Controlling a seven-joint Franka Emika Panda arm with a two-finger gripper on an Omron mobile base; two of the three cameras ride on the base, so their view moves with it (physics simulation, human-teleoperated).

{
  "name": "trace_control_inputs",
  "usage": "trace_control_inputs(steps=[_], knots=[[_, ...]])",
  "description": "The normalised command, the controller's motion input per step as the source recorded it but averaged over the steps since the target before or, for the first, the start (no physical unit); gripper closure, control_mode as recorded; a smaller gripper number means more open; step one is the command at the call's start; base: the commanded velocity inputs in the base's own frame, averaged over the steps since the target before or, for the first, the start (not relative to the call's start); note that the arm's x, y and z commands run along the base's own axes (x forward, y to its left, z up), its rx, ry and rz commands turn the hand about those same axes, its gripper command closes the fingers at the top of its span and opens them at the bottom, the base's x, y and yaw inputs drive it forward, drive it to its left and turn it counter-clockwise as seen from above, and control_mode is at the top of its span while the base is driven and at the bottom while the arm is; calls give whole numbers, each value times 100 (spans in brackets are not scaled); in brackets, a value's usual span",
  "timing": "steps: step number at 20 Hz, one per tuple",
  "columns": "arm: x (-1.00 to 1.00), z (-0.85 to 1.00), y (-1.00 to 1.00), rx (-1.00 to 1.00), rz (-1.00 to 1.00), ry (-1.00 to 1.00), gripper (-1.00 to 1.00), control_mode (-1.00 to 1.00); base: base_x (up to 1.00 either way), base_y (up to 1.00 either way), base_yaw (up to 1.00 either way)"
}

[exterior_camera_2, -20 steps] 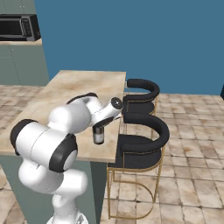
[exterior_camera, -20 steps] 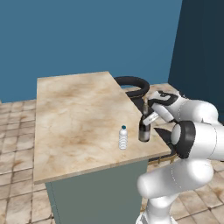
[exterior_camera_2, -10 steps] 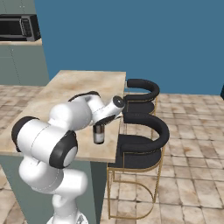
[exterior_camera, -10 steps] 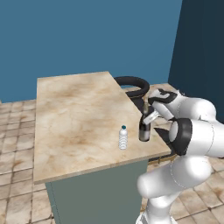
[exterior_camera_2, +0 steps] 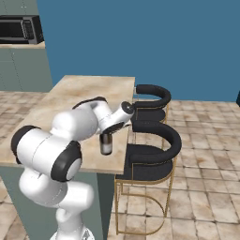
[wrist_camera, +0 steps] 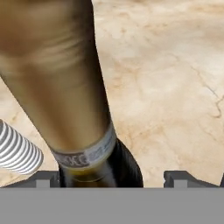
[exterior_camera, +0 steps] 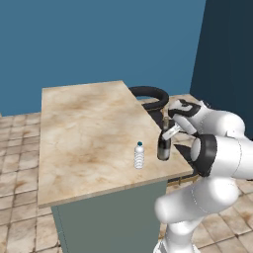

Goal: Move the drinks to the dining counter.

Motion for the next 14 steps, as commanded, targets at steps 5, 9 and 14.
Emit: trace_control_inputs(steps=[5,9,14], knots=[[-33,0,0,0,1,-3,-100,-100,0,0,0],[-12,2,0,0,0,-3,-100,-100,0,0,0],[-2,24,0,0,1,-8,-100,-100,0,0,0]])
